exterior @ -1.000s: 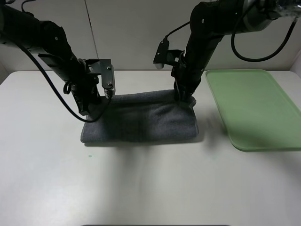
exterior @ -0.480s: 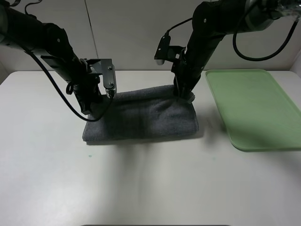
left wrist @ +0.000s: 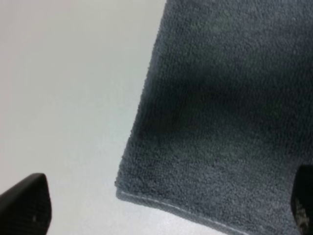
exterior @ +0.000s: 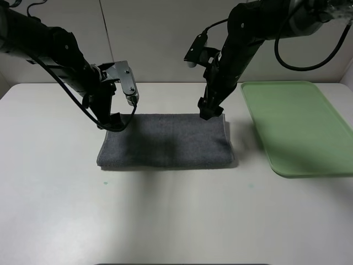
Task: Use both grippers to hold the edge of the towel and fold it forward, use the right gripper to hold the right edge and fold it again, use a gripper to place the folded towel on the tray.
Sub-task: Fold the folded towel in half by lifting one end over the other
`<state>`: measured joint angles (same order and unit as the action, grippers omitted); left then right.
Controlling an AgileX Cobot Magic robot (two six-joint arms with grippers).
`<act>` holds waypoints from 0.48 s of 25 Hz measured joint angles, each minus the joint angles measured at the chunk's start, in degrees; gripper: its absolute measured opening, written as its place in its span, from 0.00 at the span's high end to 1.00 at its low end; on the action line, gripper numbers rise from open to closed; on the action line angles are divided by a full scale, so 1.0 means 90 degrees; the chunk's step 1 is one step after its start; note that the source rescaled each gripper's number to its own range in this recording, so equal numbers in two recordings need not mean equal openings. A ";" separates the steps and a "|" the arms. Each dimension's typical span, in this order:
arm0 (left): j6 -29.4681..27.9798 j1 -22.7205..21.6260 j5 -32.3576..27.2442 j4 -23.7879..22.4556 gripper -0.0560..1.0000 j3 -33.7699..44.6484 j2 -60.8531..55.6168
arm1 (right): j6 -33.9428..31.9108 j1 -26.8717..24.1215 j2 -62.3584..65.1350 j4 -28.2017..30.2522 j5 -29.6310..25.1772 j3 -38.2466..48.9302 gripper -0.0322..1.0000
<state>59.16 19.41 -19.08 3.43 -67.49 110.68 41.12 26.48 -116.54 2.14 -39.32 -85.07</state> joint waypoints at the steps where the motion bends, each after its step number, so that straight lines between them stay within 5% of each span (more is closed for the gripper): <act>1: -0.0007 0.0000 0.0000 0.0000 0.00 0.0000 0.0000 | -0.0005 0.0000 0.0000 0.0000 0.0000 0.0000 0.00; 12: -0.0444 0.0000 -0.0540 -0.0013 0.00 0.0000 -0.0188 | -0.0064 0.0000 0.0046 -0.0008 -0.0220 0.0000 0.00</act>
<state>55.17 19.41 -23.93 3.32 -67.49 108.99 40.54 26.48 -116.12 2.06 -41.30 -85.07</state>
